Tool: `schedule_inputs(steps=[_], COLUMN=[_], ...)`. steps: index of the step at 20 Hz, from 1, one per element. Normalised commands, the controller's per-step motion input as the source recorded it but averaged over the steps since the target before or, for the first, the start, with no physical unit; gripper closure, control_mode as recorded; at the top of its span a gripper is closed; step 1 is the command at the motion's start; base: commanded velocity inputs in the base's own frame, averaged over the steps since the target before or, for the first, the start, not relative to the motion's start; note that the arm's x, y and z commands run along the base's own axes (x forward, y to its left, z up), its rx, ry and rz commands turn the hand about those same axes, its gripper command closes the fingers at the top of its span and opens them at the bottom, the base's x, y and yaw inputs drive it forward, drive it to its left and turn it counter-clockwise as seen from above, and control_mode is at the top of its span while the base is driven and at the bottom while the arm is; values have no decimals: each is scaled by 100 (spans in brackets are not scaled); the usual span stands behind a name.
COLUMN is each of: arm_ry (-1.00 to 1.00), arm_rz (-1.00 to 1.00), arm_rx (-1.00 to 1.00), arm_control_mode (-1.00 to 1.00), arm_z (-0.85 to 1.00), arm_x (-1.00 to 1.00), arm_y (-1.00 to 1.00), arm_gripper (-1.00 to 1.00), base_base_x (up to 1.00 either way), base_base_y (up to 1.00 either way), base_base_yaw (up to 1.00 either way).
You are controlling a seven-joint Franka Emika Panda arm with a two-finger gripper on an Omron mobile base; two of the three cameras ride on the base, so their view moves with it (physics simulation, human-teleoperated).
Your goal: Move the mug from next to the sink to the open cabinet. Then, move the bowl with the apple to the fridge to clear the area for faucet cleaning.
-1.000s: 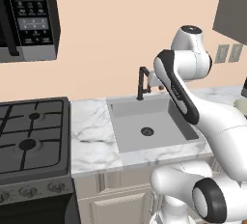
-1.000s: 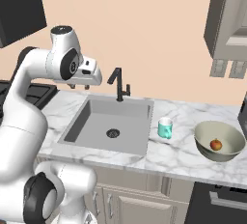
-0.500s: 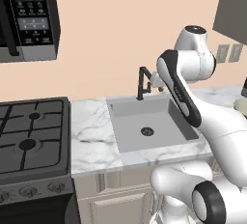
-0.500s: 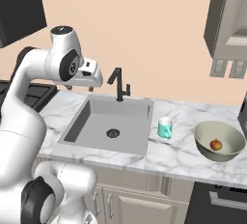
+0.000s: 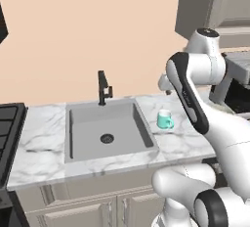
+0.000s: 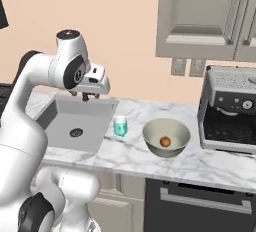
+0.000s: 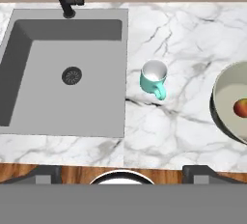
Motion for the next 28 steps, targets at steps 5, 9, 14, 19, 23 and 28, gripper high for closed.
schedule_inputs(steps=[5, 9, 14, 19, 23, 28], arm_ry=[0, 0, 0, 0, 0, 0], arm_rz=[0, 0, 0, -1, 0, -4], arm_rx=[0, 0, 0, 0, 2, 8], arm_control_mode=[100, 100, 100, -100, -100, -100], arm_z=[0, 0, 0, -18, -62, -73], arm_x=[0, 0, 0, 0, 7, 13], arm_y=[0, 0, 0, -46, -55, -33], arm_gripper=[-100, -100, -100, -100, -100, -100], base_base_x=[0, -7, -5, 0, 0, 0], base_base_y=[-63, -60, -71, -29, 0, 0], base_base_yaw=[0, 0, -1, -1, 0, 0])
